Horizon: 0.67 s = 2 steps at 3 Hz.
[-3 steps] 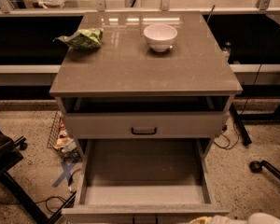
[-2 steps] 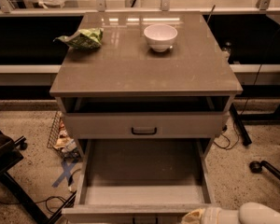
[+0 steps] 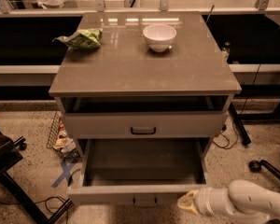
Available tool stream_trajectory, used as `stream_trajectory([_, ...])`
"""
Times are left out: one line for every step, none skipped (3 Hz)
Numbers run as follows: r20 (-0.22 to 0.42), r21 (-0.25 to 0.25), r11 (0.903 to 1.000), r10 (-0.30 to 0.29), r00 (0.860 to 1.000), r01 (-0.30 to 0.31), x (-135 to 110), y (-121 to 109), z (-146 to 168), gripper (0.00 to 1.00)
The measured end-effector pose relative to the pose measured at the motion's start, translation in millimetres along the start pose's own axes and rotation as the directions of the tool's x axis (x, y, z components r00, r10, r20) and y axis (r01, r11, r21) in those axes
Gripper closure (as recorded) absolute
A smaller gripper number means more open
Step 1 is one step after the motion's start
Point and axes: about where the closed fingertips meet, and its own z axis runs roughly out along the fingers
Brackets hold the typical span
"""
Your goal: Close middle drawer
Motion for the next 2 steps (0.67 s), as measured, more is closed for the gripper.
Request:
stream_trajectory([0.001,-0.002,1.0000,-0.001,1.000,0.001,-0.4,-2.0,2.1,1.00])
stream_trajectory([0.007,-0.010,0.9999,-0.002,1.000,0.002,-4.4,-33.4,16.6,1.00])
